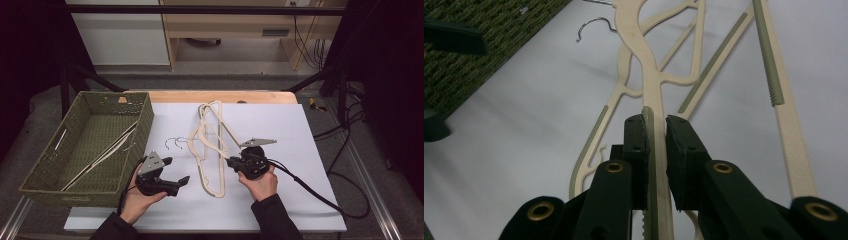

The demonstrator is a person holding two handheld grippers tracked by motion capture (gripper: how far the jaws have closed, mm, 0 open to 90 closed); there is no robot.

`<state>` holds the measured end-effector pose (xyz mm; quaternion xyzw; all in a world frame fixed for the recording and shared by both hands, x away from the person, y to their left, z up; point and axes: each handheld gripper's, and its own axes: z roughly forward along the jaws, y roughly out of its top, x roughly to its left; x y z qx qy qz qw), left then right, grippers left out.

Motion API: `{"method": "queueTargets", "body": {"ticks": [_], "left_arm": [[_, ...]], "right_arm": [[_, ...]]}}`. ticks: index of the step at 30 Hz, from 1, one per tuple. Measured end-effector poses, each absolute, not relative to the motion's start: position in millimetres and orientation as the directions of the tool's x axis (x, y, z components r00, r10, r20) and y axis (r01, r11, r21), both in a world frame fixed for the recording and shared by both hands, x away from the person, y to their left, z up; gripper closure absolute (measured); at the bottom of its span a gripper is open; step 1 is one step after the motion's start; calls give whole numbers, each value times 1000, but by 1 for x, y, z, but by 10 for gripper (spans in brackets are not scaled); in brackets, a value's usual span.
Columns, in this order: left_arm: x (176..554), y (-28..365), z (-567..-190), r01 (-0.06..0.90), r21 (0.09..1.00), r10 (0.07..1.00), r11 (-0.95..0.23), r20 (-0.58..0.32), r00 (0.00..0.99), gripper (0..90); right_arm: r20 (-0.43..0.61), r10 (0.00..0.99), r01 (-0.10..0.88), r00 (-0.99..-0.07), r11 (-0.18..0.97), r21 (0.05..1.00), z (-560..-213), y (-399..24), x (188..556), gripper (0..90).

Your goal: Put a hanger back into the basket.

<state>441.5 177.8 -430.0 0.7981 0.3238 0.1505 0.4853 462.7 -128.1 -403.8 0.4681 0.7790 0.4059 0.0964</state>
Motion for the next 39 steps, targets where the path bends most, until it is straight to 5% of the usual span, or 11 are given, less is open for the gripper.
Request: {"method": "queueTargets", "body": {"ticks": [6,20,32,39], "left_arm": [[469,170,-444,397,883,660,-251,-144,737,202],[497,162,-459,341,928,642,-151,-171,748,562],[502,157,-459,323,936,628,-138,-169,760,745],[501,158,-456,297,946,630,-127,-154,761,745]], "right_arm": [[246,795,648,-555,227,727,-403,-134,453,804],[250,769,631,-589,243,737,-412,-136,439,804],[243,770,623,-590,243,744,-420,-135,435,803],[237,766,619,-597,253,744,-422,-134,434,803]]}}
